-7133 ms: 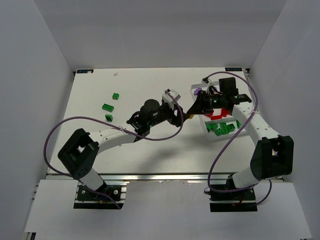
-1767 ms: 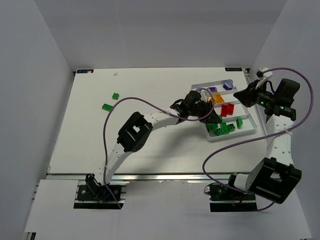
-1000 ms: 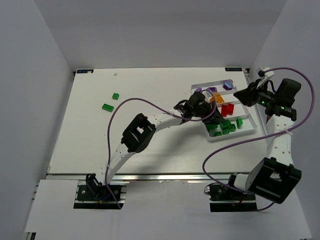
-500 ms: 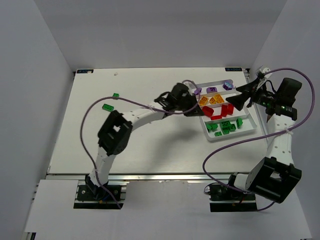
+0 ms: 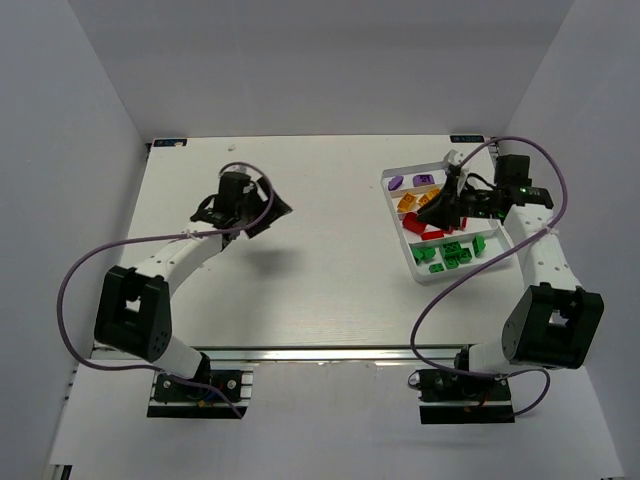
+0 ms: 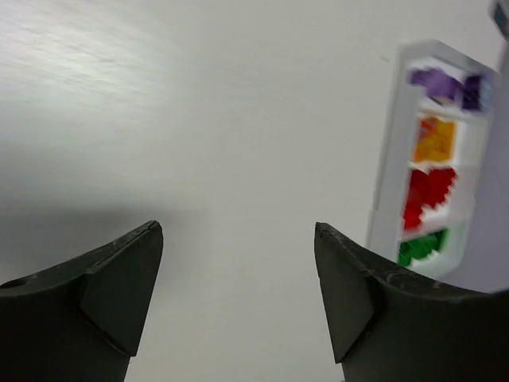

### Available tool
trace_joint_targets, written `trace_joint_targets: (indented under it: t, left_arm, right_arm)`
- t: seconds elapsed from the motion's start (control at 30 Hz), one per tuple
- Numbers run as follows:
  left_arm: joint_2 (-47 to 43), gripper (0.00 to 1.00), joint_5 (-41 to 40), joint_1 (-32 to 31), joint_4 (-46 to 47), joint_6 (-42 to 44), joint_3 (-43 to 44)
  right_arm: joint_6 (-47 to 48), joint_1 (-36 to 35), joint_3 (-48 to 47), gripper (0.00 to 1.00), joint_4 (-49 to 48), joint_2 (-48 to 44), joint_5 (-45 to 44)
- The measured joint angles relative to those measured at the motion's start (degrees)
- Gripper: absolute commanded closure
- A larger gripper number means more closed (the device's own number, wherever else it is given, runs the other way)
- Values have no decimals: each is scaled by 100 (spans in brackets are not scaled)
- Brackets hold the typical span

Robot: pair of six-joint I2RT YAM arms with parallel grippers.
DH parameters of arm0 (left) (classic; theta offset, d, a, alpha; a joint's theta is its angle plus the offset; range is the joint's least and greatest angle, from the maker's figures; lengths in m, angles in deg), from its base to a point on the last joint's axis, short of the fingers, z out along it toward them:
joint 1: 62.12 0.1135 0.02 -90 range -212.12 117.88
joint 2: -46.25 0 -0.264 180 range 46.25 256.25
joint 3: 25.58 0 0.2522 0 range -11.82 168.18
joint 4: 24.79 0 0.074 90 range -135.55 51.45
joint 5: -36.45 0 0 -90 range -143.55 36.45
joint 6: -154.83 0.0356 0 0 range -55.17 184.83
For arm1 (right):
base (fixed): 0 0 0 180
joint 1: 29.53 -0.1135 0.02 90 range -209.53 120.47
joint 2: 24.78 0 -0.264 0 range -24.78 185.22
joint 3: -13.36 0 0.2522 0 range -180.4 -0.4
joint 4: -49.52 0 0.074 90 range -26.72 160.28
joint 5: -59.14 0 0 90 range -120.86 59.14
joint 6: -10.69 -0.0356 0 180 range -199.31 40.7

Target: Sort the legos into containers by color

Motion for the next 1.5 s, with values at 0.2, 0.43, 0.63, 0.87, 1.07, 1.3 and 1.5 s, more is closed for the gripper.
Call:
trace_joint_targets:
  t: [0.2,0.43,0.63,0.87,1.07,1.3,1.5]
  left_arm:
    - [-221,12,-595,1158,-802,-42,-385]
    - [645,11,-1633,1537,-1895,20,509]
    - [1919,11,-2164,1585,-2424,50,1585]
    - [3010,12,-2651,1604,-3042,11,2846]
    - [3563,15,-2894,1650,-3467,-101,3604]
    - [3936,23,-3101,1705,-3792,-229,4048]
    - [4054,32,-3110,1784,-3893,-293,4164]
  right_arm:
    - [-326,-396,144,68,-146,-2,-658]
    - [-669,-466,227,64,-442,0,-1003]
    - [-817,-466,229,63,-601,0,-1117]
    - [-841,-466,352,62,-684,-2,-1167]
    - [-850,-466,389,62,-719,-2,-1167]
    - [-944,-466,389,62,-758,-2,-1167]
    - [-973,-466,389,61,-769,-2,-1167]
